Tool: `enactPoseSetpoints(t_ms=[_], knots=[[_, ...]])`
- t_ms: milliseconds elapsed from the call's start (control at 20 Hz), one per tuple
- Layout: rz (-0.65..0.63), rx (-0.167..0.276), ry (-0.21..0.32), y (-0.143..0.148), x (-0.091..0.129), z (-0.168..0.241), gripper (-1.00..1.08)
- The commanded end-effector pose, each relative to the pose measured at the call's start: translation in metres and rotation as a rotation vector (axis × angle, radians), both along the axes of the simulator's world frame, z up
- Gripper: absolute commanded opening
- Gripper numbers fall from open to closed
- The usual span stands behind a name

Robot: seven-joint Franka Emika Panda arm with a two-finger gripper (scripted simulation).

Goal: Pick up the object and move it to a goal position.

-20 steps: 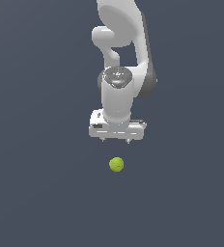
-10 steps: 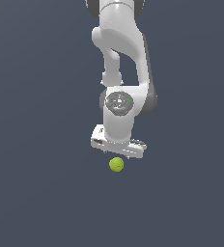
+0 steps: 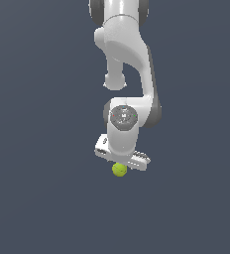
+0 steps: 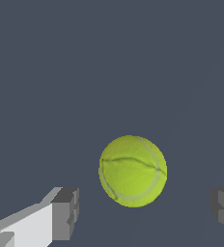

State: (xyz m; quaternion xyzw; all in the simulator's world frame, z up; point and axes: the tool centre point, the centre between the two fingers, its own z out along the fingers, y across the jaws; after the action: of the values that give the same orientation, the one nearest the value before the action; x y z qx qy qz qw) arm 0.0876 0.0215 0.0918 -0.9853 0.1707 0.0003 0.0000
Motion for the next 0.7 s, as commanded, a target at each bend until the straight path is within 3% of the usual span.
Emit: enactPoseSetpoints(t_ms=[0, 650], knots=[[0.000, 0.000, 0.000, 0.000, 0.000, 0.000, 1.00], [-0.004, 0.000, -0.001, 0.000, -0.001, -0.049, 1.00]])
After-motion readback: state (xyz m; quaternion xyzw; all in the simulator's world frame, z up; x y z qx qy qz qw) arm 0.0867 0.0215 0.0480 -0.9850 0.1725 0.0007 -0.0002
